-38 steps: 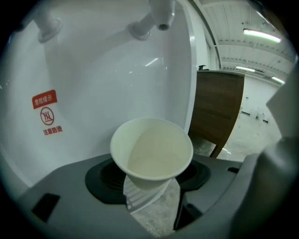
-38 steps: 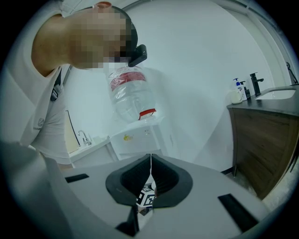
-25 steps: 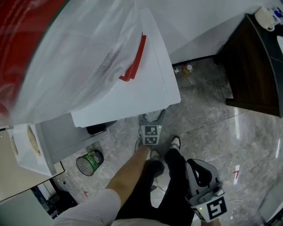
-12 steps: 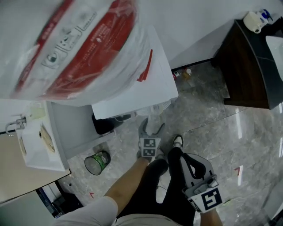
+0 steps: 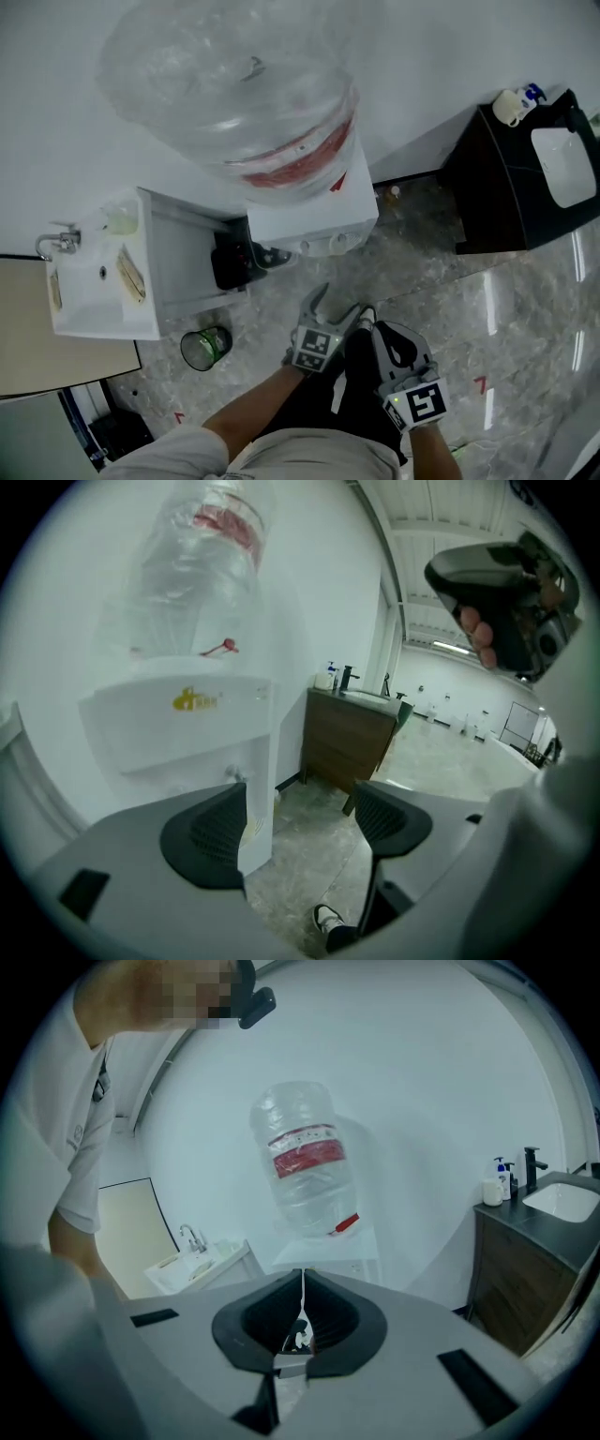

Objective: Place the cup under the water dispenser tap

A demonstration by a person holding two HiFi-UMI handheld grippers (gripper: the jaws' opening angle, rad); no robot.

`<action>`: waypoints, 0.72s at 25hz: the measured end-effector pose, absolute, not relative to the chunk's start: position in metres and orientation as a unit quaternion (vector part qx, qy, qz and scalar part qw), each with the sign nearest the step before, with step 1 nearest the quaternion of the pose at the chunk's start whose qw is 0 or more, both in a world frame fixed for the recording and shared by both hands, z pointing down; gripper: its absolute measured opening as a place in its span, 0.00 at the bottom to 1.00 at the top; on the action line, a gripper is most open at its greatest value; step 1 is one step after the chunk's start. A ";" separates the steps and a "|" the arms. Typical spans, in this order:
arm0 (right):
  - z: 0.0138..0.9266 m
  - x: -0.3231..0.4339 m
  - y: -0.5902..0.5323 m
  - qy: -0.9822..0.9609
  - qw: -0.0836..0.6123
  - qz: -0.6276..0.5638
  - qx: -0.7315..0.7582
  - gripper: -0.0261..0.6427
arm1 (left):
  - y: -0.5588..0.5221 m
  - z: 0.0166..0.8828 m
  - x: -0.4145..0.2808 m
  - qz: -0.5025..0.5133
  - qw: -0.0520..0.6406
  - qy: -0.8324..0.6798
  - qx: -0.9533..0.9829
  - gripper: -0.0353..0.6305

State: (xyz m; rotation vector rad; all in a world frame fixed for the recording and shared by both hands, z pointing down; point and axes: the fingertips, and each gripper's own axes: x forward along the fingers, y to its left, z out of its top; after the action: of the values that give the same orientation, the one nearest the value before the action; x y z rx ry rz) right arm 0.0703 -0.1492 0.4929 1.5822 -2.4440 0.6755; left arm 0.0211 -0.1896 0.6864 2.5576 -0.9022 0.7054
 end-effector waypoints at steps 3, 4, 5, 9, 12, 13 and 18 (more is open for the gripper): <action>0.469 0.066 -0.137 -0.818 0.080 0.217 0.527 0.06 | -0.178 0.642 0.021 0.232 0.168 -0.309 0.907 0.60; 0.461 0.065 -0.133 -0.818 0.080 0.214 0.528 0.06 | -0.173 0.628 0.021 0.227 0.170 -0.302 0.910 0.60; 0.455 0.064 -0.129 -0.817 0.080 0.212 0.530 0.06 | -0.167 0.614 0.020 0.223 0.171 -0.295 0.913 0.60; 0.435 0.060 -0.113 -0.814 0.075 0.205 0.538 0.06 | -0.145 0.560 0.013 0.211 0.177 -0.271 0.922 0.60; 0.420 0.057 -0.106 -0.811 0.072 0.199 0.545 0.06 | -0.131 0.517 0.007 0.199 0.192 -0.265 0.924 0.59; 0.415 0.057 -0.104 -0.810 0.071 0.197 0.548 0.06 | -0.127 0.500 0.006 0.187 0.196 -0.264 0.926 0.59; 0.384 0.052 -0.100 -0.807 0.059 0.174 0.561 0.06 | -0.115 0.420 -0.003 0.130 0.188 -0.263 0.937 0.35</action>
State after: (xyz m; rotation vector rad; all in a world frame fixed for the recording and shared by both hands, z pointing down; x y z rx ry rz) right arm 0.0522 -0.0996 0.3838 1.7007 -2.4446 0.5268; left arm -0.0027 -0.1150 0.4200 2.6377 -0.7393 0.3655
